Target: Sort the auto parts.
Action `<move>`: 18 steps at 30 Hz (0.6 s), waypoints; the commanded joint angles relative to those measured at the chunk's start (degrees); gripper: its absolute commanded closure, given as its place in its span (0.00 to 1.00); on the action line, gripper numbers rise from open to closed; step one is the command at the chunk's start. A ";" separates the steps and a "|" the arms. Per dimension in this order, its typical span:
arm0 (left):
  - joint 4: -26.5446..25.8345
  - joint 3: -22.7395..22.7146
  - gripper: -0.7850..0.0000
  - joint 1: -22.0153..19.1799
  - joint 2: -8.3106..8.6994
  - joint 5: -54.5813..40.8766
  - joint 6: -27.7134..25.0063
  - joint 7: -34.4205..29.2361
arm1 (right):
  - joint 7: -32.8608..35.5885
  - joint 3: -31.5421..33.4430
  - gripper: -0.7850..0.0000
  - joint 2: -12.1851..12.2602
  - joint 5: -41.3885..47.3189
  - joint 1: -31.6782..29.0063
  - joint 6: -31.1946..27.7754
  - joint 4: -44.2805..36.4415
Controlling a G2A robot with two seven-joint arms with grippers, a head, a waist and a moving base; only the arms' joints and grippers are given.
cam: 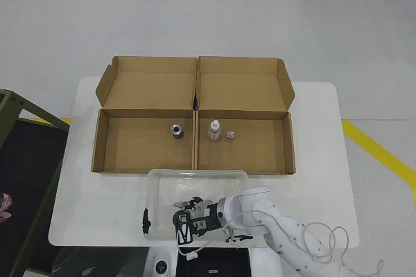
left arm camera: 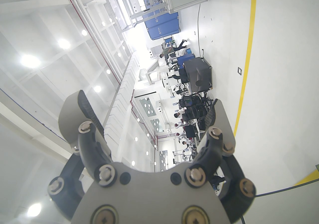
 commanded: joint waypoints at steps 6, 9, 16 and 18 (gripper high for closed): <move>0.00 0.00 0.00 0.00 0.00 0.00 0.00 0.00 | -0.68 -1.34 0.38 -0.14 -0.07 1.70 0.53 2.31; 0.00 0.00 0.00 0.00 0.00 0.00 0.00 0.00 | -1.07 -2.09 0.38 -0.26 -0.14 2.45 0.68 3.28; 0.00 0.00 0.00 0.00 0.00 0.00 0.00 0.00 | -2.43 -3.69 0.40 -0.52 -0.08 3.74 1.19 5.34; 0.00 0.00 0.00 0.00 0.00 0.00 0.00 0.00 | -2.84 -4.20 0.40 -0.60 -0.26 4.11 1.29 6.06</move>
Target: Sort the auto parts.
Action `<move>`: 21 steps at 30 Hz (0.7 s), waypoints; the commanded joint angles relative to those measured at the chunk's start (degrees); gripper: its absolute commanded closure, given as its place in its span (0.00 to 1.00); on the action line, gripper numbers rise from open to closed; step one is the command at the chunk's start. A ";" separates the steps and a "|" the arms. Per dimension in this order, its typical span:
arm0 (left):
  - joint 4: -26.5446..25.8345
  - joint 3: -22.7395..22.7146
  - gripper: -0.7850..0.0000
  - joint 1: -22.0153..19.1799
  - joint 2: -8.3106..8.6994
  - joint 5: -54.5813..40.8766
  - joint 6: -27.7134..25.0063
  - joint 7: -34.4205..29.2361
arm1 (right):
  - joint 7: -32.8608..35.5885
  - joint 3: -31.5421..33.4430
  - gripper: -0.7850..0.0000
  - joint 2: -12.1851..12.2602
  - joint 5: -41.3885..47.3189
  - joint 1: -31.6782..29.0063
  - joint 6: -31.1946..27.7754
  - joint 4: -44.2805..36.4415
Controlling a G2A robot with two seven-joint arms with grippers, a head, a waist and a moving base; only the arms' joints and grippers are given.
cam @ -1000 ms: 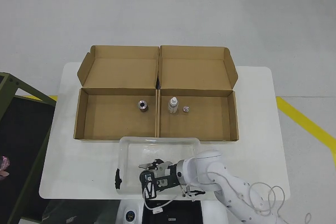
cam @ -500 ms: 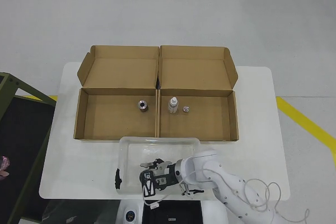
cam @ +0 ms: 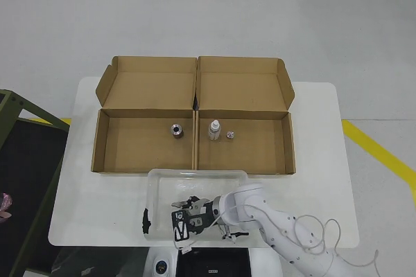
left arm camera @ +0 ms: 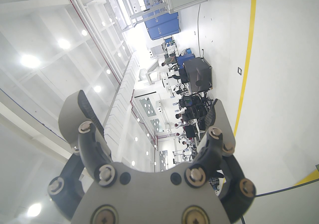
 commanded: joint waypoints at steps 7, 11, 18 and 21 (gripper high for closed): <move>0.00 0.00 0.00 0.00 0.00 0.00 0.00 0.00 | -1.85 -1.02 0.56 -0.22 0.46 1.19 0.54 2.00; 0.00 0.00 0.00 0.00 0.00 0.00 0.00 0.00 | -3.32 -0.90 0.80 -0.20 1.26 1.69 0.36 2.30; 0.00 0.00 0.00 0.00 0.00 0.00 0.00 0.00 | -6.95 -0.45 1.00 -0.22 3.46 2.59 0.04 2.78; 0.00 0.00 0.00 0.00 0.00 0.00 0.00 0.00 | -8.20 0.13 1.00 -0.13 4.02 2.86 0.27 2.42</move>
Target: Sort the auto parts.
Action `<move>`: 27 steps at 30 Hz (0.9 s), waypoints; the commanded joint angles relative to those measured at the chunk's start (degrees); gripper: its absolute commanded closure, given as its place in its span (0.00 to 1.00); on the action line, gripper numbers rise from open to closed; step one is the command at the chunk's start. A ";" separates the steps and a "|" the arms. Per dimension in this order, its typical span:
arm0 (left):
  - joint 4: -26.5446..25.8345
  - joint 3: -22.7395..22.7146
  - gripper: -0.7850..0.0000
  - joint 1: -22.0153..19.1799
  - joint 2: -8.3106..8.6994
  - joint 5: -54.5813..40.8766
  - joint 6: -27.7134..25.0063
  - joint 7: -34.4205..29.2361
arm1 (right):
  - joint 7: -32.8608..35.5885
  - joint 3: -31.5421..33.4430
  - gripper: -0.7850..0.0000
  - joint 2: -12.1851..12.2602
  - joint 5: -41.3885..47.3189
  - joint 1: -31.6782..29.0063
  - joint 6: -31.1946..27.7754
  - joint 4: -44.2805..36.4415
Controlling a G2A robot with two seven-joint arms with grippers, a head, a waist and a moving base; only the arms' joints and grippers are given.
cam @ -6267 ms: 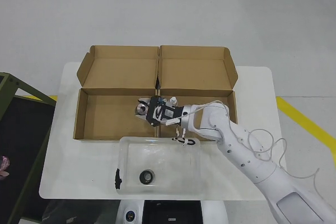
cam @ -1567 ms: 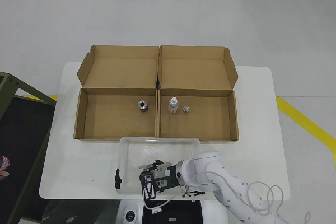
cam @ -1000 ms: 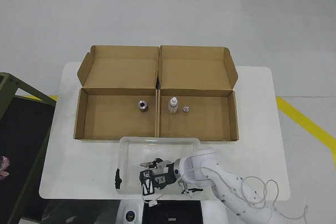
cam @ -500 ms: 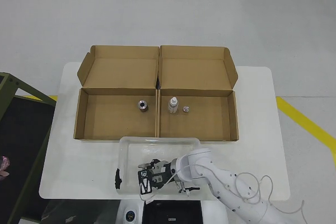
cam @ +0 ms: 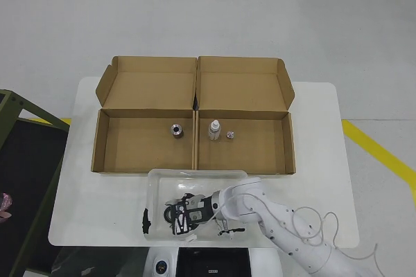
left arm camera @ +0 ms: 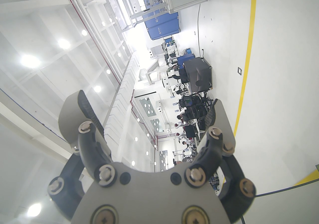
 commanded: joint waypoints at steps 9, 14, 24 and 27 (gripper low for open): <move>0.00 0.00 0.00 0.00 0.00 0.00 0.00 0.00 | -1.86 2.49 1.00 0.62 1.09 0.57 0.17 -2.94; 0.00 0.00 0.00 0.00 0.00 0.00 0.00 0.00 | -2.51 3.73 1.00 0.91 1.95 0.58 0.83 -4.84; 0.00 0.00 0.00 0.00 0.00 0.00 0.00 0.00 | -3.79 5.48 1.00 1.11 3.49 1.87 2.10 -7.69; 0.00 0.00 0.00 0.00 0.00 0.00 0.00 0.00 | -3.91 5.60 1.00 0.98 4.01 2.86 2.85 -8.01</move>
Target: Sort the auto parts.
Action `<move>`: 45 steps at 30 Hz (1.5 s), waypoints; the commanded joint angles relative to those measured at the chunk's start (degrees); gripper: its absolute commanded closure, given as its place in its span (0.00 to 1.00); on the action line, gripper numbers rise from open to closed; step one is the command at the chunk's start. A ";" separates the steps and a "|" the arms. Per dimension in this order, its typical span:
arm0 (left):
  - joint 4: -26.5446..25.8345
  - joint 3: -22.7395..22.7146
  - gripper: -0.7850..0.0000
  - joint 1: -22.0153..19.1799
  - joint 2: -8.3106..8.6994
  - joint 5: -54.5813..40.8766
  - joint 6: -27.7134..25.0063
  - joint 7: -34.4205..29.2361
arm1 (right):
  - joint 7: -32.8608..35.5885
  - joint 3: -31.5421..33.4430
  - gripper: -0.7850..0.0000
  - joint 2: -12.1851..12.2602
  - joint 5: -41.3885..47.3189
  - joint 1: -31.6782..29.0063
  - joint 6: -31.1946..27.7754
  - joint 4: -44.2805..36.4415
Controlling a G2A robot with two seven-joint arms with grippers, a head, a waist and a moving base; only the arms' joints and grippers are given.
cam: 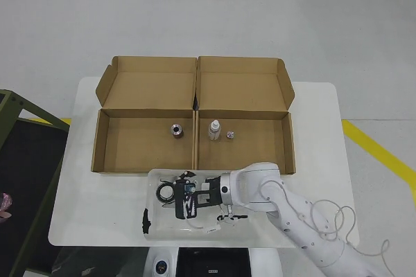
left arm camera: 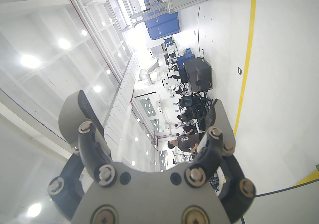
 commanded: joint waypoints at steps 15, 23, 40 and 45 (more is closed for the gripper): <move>0.00 0.00 0.00 0.00 0.00 0.00 0.00 0.00 | -1.67 0.13 1.00 -1.16 3.25 5.75 4.36 5.43; 0.00 0.00 0.00 0.00 0.00 0.00 0.00 0.00 | -2.34 -0.07 1.00 -1.97 4.00 9.63 5.98 10.69; 0.00 0.00 0.00 0.00 0.00 0.00 0.00 0.00 | 0.91 -6.69 1.00 -5.79 5.51 18.82 10.38 23.33; 0.00 0.00 0.00 0.00 0.00 0.00 0.00 0.00 | 1.82 -8.94 1.00 -7.23 6.11 21.10 11.08 27.84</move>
